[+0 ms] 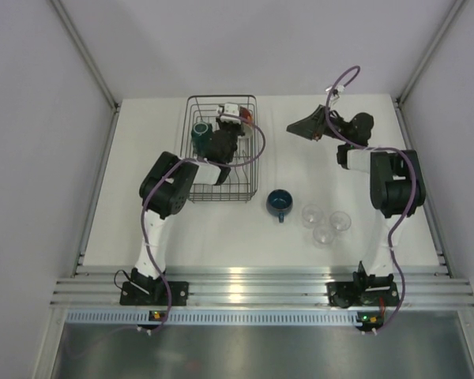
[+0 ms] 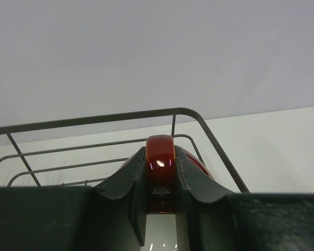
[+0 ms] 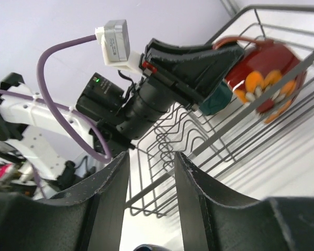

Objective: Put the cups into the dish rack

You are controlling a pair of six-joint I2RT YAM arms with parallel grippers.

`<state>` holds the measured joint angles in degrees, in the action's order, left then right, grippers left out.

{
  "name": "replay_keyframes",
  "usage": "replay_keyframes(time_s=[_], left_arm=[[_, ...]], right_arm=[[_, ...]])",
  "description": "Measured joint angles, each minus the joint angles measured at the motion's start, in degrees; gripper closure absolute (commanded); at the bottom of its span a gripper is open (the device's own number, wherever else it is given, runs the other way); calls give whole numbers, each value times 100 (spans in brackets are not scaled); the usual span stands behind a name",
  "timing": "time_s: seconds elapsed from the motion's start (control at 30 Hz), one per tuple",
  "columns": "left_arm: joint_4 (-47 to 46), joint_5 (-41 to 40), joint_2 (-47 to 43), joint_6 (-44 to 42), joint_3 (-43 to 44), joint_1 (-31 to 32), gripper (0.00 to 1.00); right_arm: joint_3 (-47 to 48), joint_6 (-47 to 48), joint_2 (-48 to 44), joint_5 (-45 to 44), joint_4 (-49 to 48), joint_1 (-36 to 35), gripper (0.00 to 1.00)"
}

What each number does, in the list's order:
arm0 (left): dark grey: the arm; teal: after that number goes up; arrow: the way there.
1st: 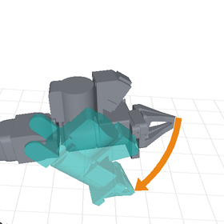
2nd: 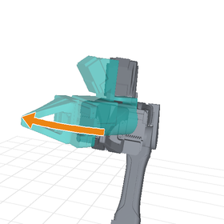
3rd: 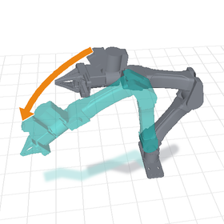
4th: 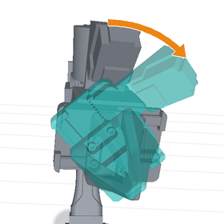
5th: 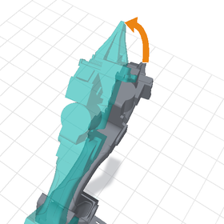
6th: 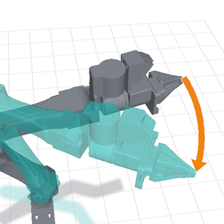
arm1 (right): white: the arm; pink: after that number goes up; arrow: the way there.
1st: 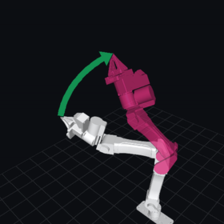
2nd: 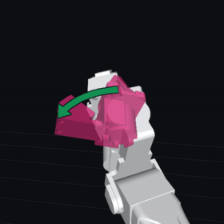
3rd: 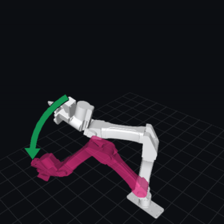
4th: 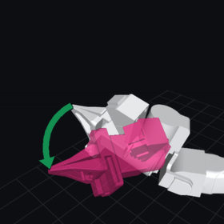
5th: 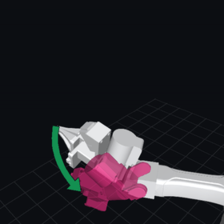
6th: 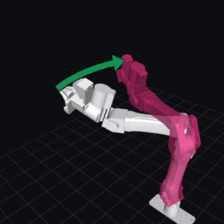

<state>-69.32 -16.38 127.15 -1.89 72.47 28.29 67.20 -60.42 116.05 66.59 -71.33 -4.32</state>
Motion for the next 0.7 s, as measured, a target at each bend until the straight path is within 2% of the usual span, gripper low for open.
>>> replay_keyframes(time_s=[0.3,0.7], left_arm=[[-96,24,466,-415,608,-72,100],[-890,-162,466,-984,39,87,100]], right_arm=[[192,-1425,741,208,-146,61,62],[227,-1679,741,306,-236,81,62]])
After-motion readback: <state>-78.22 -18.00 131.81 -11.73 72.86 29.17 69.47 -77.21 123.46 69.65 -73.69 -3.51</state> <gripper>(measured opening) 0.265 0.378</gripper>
